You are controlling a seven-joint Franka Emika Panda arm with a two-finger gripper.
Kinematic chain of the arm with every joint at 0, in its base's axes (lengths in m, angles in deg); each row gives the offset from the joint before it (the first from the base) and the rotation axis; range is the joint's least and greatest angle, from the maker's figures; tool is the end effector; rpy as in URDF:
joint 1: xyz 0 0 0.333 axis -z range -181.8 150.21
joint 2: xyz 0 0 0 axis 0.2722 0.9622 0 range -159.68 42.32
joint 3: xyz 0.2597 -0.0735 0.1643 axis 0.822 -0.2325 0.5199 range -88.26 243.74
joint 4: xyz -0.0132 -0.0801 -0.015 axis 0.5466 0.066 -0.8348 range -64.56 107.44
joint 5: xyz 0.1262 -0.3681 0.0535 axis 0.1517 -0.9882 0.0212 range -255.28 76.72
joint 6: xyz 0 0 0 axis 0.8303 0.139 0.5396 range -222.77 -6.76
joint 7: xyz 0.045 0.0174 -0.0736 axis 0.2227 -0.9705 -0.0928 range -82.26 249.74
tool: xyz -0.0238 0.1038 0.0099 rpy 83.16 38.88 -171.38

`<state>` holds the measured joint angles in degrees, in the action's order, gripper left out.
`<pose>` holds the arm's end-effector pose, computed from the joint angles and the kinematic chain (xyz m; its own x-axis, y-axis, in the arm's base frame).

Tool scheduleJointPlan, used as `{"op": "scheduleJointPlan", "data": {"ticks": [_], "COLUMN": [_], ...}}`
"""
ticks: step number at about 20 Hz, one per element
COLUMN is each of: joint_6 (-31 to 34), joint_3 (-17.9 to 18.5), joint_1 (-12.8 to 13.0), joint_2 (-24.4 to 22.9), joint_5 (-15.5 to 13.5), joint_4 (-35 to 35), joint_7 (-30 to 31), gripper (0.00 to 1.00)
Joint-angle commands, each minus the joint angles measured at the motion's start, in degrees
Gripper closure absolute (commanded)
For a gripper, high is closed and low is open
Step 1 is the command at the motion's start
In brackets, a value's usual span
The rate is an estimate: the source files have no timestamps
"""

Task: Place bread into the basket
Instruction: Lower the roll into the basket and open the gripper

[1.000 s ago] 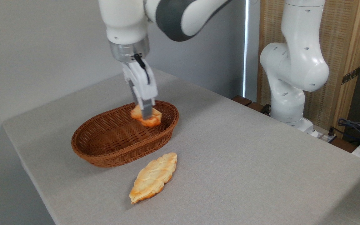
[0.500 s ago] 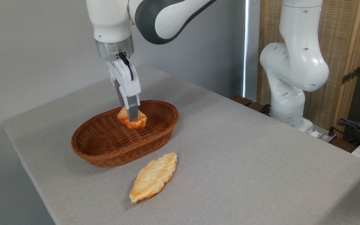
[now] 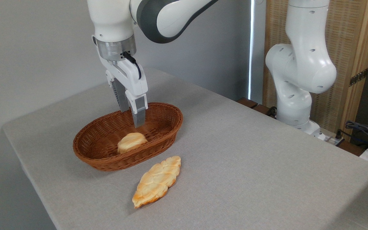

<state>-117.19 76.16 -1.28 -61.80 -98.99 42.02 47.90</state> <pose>0.5233 -0.1638 0.5135 0.6583 -0.7435 0.1176 -0.7527 -0.6488 0.1118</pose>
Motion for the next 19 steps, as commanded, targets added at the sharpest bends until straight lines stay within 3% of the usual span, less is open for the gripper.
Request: {"op": "scheduleJointPlan", "data": {"ticks": [1, 6, 11, 19], "joint_6": [0.2, 0.4, 1.2, 0.5], "joint_3": [0.7, 0.7, 0.7, 1.8], "joint_1": [-0.5, -2.6, -4.6, -4.7], "joint_2": [-0.5, -0.7, -0.7, -0.8], "joint_5": [0.8, 7.4, 8.0, 7.7], "joint_4": [-0.8, -2.7, -4.2, -4.3], "joint_7": [1.0, 2.1, 2.0, 1.6], "gripper": [0.0, 0.0, 0.0, 0.0]}}
